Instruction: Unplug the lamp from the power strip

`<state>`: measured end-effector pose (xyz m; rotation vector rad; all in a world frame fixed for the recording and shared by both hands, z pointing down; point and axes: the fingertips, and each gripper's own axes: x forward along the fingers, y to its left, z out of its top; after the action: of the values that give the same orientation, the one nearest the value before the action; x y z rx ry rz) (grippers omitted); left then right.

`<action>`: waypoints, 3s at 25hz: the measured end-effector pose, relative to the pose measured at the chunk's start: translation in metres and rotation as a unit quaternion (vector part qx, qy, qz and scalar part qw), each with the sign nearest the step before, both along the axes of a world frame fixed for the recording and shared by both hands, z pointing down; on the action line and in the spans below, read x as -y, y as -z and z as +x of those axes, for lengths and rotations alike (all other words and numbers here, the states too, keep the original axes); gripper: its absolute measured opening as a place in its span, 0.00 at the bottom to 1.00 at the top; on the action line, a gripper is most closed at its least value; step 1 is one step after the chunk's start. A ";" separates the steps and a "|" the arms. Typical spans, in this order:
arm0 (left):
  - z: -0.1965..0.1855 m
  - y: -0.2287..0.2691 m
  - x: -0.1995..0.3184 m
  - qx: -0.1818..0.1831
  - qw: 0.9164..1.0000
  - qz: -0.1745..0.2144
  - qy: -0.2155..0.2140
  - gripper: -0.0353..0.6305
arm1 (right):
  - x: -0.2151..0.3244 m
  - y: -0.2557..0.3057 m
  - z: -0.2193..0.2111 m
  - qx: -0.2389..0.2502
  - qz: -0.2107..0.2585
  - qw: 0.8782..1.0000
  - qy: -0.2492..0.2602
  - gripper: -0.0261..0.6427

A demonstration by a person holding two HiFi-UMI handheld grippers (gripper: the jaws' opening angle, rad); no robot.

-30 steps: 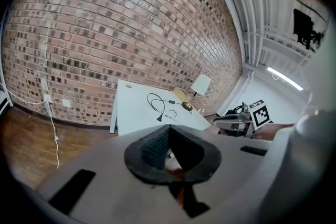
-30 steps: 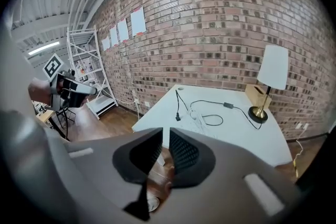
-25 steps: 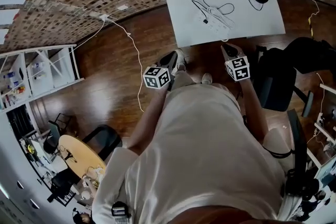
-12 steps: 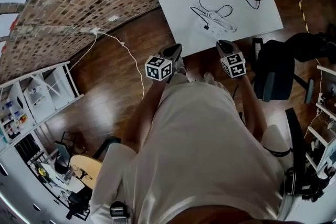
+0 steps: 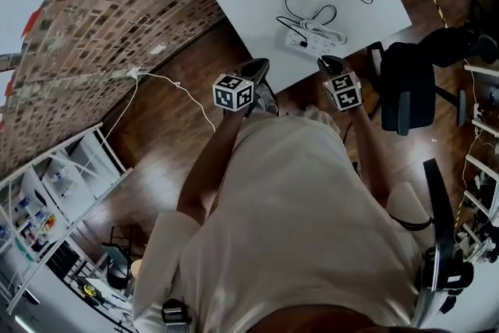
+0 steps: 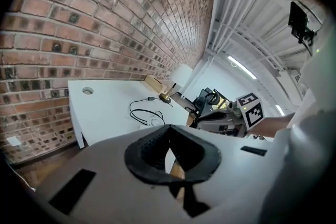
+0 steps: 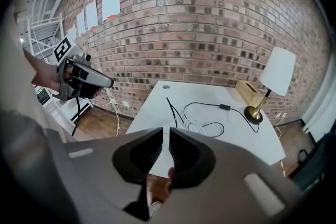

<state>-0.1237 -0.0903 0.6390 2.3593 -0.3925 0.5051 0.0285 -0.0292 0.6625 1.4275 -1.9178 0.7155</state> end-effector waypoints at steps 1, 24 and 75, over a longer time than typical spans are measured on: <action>0.002 0.000 0.002 -0.001 1.000 0.000 -0.010 0.06 | 0.001 -0.001 0.000 -0.002 0.000 1.000 -0.007 0.09; 0.043 -0.026 0.014 0.028 0.999 -0.020 -0.041 0.06 | 0.033 -0.025 0.008 -0.010 -0.042 0.998 0.052 0.09; 0.140 -0.214 0.023 0.278 0.957 0.064 -0.049 0.06 | 0.060 -0.134 -0.012 -0.055 -0.135 0.876 0.459 0.07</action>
<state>0.0165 -0.1135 0.8529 2.3357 -0.5739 1.2334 0.0160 -0.0893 0.7966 0.2707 -2.0014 0.3857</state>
